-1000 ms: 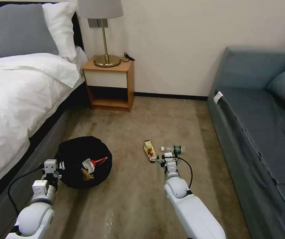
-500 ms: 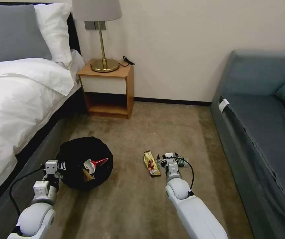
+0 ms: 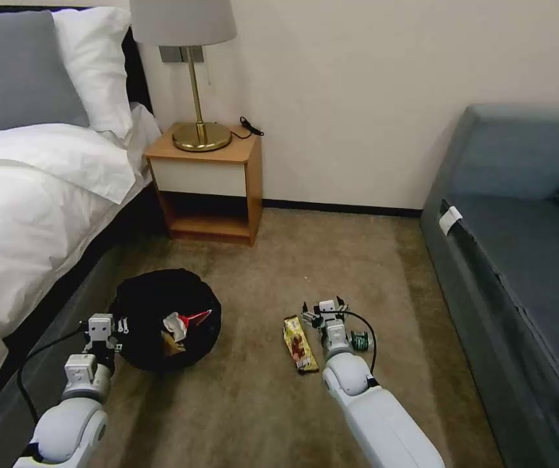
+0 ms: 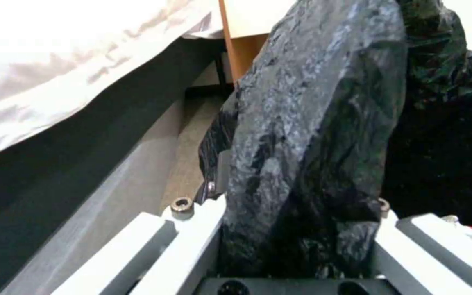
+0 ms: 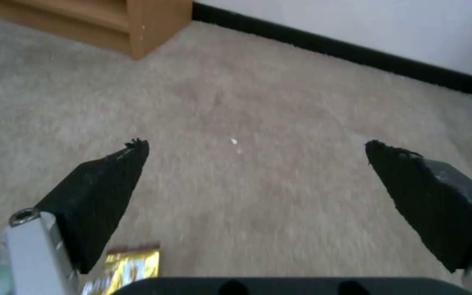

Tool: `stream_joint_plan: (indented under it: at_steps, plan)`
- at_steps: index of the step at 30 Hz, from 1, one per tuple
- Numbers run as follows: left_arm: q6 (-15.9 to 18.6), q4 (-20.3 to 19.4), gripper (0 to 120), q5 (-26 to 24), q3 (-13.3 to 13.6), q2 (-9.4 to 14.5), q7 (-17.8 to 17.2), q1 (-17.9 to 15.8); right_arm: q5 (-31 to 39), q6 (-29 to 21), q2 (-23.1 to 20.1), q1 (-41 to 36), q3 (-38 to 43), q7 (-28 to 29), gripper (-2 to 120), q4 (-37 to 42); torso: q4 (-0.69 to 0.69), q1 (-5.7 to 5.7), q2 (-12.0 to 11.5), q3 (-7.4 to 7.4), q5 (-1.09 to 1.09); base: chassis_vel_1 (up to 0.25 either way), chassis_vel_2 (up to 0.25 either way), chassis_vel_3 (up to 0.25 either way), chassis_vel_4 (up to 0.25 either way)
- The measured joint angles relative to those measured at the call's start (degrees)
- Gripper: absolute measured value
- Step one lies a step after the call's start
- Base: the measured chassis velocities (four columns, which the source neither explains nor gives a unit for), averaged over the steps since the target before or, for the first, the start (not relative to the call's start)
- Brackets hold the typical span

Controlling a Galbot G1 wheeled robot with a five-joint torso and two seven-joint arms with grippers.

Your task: Pick up the trash bin, then pick up the garbage on the floor and place it into the trash bin.

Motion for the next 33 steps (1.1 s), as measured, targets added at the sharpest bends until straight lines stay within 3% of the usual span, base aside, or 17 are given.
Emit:
stream_joint_plan:
  at_steps: [11,23,28,33]
  plan:
    - [-0.3,0.8,4,0.0,0.2,0.0,0.1,-0.2,-3.0,4.3,0.2,0.0,-1.0,-0.6,100,-1.7,0.01,-0.01,0.0,0.00,0.00,-0.116,0.120,0.121,-0.119]
    - [-0.5,1.4,4,-0.3,0.4,0.1,0.2,-0.6,-3.1,5.5,-1.0,0.2,-2.5,-0.4,100,-1.3,0.01,0.00,0.0,0.00,0.00,-0.073,0.074,0.086,-0.078]
    - [-0.5,1.4,4,-0.3,0.4,0.1,0.3,-0.6,-2.9,5.0,-2.0,0.2,-3.0,-0.2,100,-0.5,0.01,-0.01,0.0,0.00,0.00,0.000,0.000,0.000,0.000]
    - [-0.5,0.9,4,-0.3,0.1,0.2,0.3,-0.4,-1.5,0.2,-3.9,1.4,-4.3,-0.3,100,1.9,0.01,0.00,0.0,0.00,0.01,0.000,0.000,0.000,0.000]
